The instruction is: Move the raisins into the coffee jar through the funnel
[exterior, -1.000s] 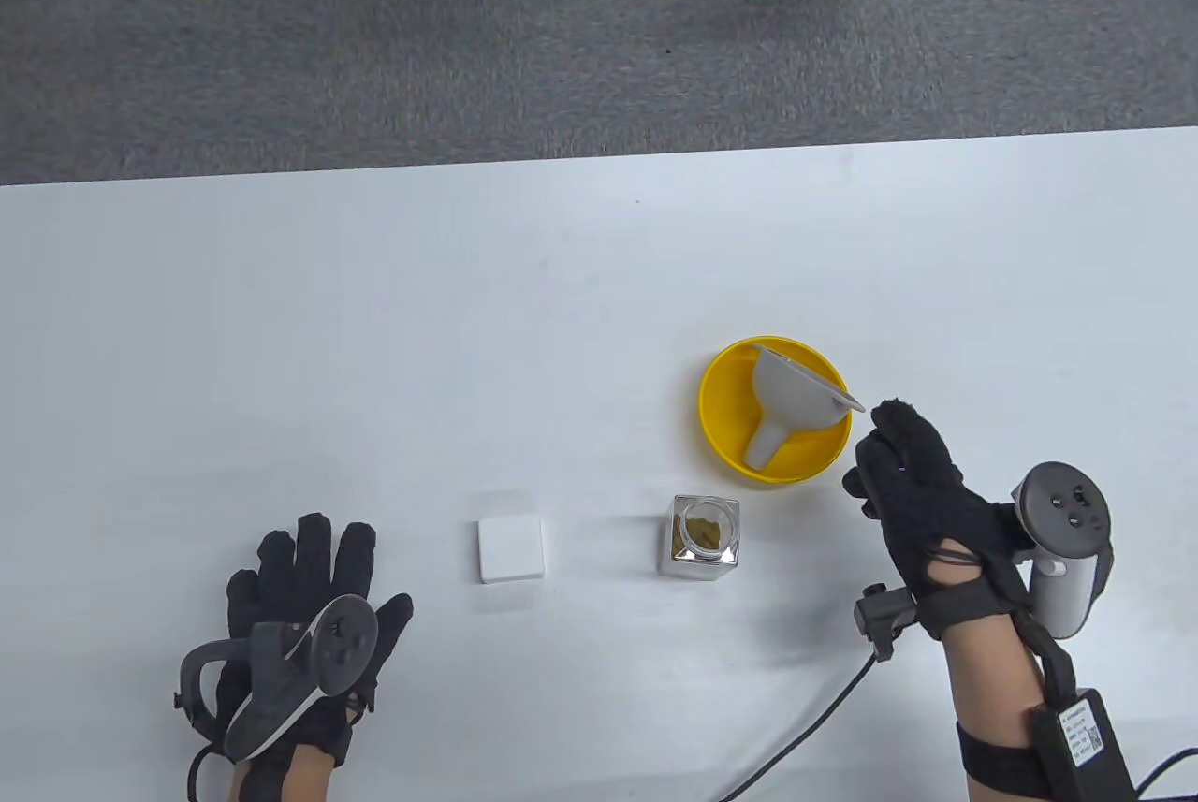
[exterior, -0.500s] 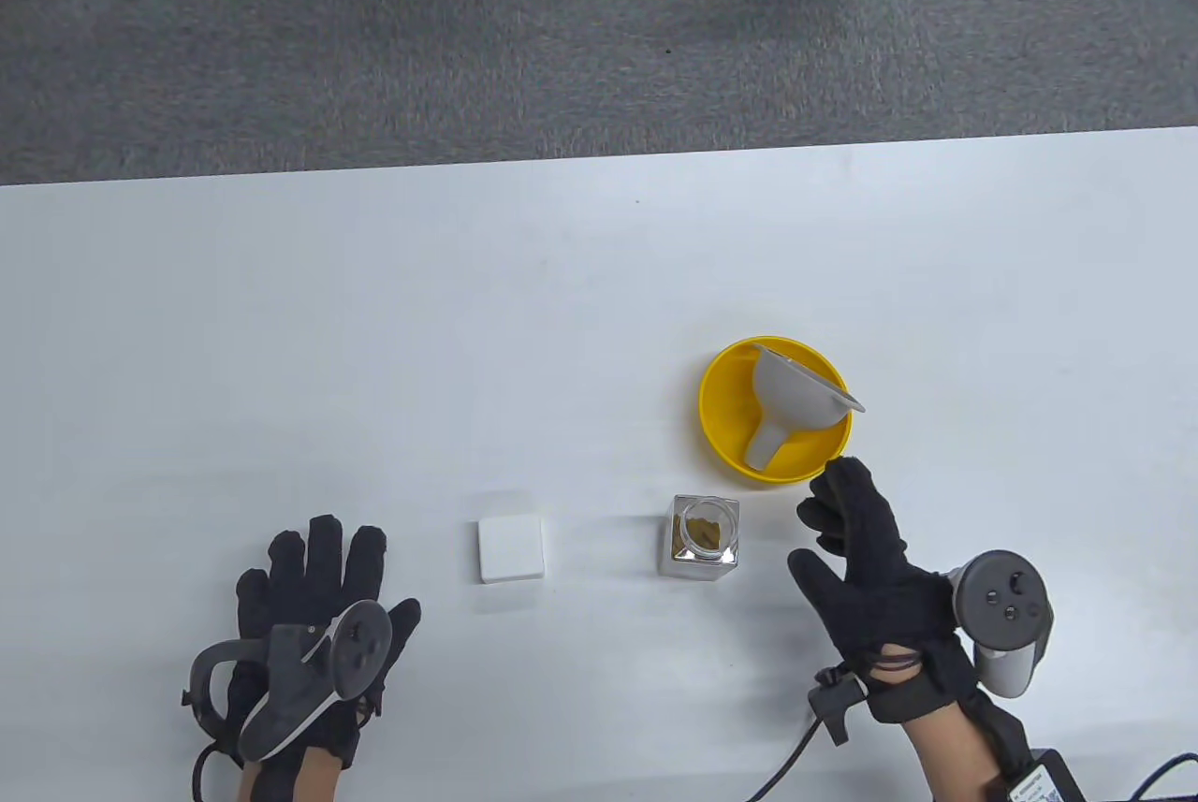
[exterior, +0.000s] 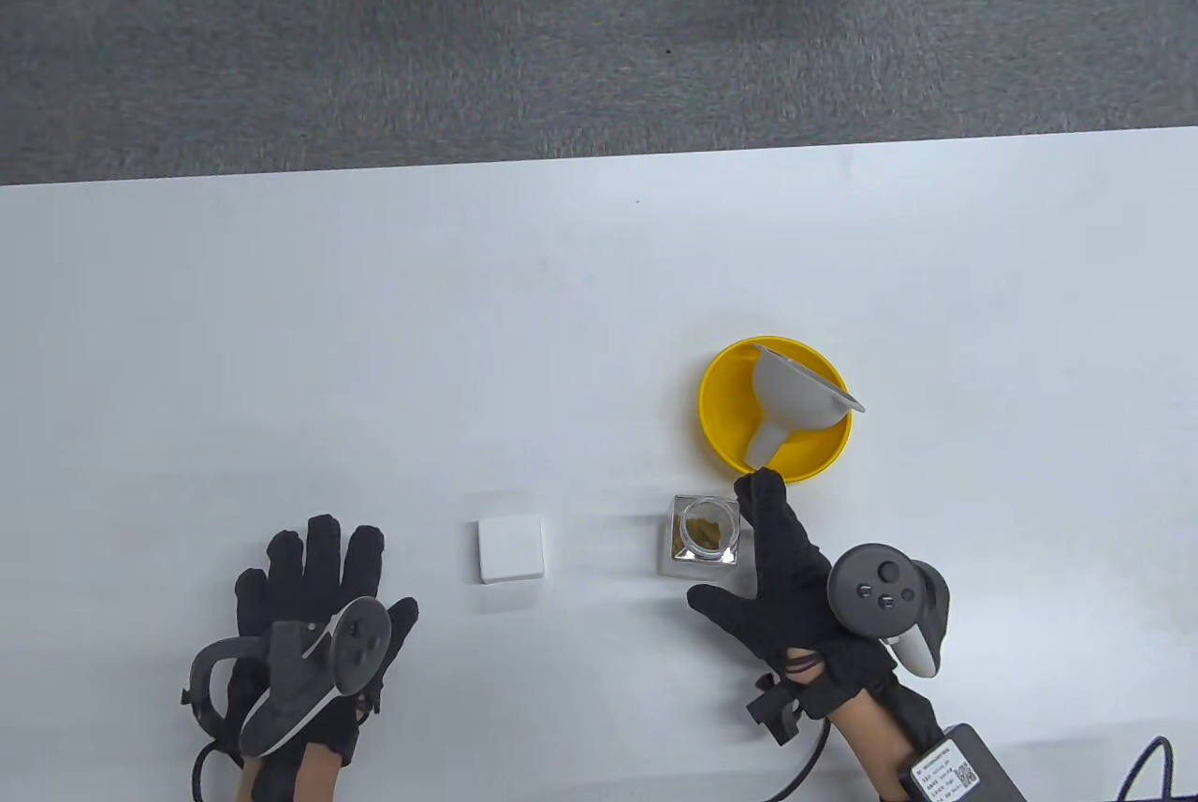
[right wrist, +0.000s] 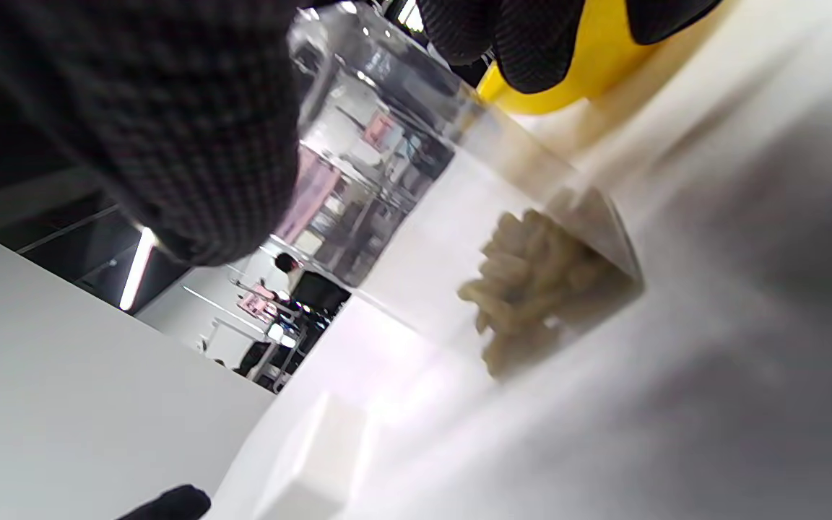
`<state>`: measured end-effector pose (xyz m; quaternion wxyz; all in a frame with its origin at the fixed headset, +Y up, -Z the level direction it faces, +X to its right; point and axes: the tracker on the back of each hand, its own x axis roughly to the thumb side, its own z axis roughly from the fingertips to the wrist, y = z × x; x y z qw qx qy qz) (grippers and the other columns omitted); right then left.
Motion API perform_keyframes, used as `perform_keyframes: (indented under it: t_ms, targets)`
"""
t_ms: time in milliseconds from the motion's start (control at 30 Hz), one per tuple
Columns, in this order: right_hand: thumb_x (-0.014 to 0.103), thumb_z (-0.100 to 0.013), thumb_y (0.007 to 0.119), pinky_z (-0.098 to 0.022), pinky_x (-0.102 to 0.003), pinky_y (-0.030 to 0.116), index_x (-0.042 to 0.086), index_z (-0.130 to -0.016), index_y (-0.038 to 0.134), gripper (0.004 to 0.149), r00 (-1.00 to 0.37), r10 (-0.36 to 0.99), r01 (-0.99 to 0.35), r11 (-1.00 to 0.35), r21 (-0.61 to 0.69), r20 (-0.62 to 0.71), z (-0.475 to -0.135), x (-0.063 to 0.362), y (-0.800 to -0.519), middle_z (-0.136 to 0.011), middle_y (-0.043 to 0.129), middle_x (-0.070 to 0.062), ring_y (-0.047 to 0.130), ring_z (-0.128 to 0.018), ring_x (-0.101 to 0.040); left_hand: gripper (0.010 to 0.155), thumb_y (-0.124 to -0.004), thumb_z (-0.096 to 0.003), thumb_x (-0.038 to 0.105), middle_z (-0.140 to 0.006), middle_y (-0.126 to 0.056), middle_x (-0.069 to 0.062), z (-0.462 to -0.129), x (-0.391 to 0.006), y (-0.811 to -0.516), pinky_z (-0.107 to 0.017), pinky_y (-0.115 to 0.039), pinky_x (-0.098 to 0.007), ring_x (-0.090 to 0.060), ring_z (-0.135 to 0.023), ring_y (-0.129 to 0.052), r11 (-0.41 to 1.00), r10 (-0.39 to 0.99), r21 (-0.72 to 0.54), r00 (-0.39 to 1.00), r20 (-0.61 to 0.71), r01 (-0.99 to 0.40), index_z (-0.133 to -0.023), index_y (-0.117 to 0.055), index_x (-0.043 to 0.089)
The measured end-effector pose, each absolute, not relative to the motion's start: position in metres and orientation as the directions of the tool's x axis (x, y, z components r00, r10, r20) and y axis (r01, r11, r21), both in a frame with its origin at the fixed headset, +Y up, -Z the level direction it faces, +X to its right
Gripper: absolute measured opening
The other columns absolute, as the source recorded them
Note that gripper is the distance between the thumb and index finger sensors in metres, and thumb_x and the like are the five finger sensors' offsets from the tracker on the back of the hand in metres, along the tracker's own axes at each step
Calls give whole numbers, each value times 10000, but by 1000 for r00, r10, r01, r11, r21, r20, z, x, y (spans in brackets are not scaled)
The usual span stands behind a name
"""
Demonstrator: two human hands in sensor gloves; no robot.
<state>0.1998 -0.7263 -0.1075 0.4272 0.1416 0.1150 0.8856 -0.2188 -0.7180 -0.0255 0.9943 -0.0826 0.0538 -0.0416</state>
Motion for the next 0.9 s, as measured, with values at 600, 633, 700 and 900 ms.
perform_keyframes:
  t_ms: [600, 633, 700, 900]
  targets:
    - [550, -329, 1011, -703, -654, 556, 193, -1005, 514, 912, -645, 758, -690, -631, 355, 95, -112, 193, -736, -1033, 547, -167, 664, -891, -384, 806, -649, -423, 763, -1244, -498, -27, -31, -198, -719, -759, -545, -661, -434, -1109, -550, 988, 9, -154, 1000, 6, -8, -1115, -464, 393]
    - [558, -322, 1013, -702, -662, 561, 197, -998, 527, 908, -627, 772, -699, -617, 360, 105, -112, 194, -735, -1043, 570, -159, 679, -906, -389, 804, -651, -424, 761, -1243, -497, -27, -33, -193, -719, -760, -546, -660, -433, -1109, -551, 986, 30, -165, 999, 26, -26, -1114, -463, 394]
    - [559, -320, 1020, -698, -678, 562, 186, -993, 540, 907, -598, 794, -715, -591, 373, 111, -111, 196, -733, -1061, 594, -170, 684, -938, -414, 804, -661, -425, 754, -1241, -500, -29, -37, -186, -719, -760, -545, -661, -431, -1107, -556, 982, 58, -185, 997, 50, -48, -1113, -459, 391]
    - [564, -316, 1025, -683, -698, 595, 156, -981, 556, 910, -546, 826, -745, -556, 369, 143, -106, 201, -723, -1065, 661, -222, 744, -959, -466, 799, -687, -435, 712, -1242, -467, -34, -51, -163, -716, -763, -530, -667, -434, -1110, -537, 965, 134, -241, 986, 102, -106, -1114, -423, 385]
